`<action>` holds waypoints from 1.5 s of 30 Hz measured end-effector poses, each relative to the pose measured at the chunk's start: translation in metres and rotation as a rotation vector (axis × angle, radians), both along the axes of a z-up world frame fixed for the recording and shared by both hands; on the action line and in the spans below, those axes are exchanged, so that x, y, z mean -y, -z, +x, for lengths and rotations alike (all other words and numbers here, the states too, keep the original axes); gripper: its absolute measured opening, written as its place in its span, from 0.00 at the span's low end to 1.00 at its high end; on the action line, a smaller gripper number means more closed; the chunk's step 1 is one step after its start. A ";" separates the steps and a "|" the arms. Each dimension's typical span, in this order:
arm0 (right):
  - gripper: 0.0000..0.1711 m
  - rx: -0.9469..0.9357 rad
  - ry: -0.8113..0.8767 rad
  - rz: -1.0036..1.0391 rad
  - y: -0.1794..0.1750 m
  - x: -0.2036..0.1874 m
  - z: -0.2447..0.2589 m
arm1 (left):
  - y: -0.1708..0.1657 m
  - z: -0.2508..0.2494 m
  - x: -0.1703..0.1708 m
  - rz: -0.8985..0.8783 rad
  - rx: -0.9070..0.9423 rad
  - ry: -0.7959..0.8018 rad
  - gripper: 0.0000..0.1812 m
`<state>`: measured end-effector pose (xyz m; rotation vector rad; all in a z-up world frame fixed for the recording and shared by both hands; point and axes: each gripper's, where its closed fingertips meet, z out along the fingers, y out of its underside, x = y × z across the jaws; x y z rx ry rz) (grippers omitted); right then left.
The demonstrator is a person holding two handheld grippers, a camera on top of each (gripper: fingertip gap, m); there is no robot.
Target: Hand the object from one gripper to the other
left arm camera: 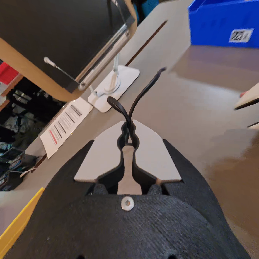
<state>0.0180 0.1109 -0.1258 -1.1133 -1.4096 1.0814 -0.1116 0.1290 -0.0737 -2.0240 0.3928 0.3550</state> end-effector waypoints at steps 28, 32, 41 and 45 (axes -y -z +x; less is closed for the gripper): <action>0.42 -0.265 -0.030 -0.277 -0.040 -0.060 -0.056 | -0.036 0.080 0.014 0.278 0.481 0.420 0.03; 0.43 -0.268 -0.119 -0.216 -0.046 -0.054 -0.038 | -0.005 0.084 0.012 0.306 0.518 0.474 0.03; 0.54 -0.047 -0.286 -0.305 -0.004 -0.016 -0.052 | 0.002 0.085 0.017 0.371 0.814 0.585 0.03; 0.60 -0.014 -0.291 -0.226 0.005 -0.005 -0.056 | -0.002 0.089 0.022 0.376 0.889 0.635 0.03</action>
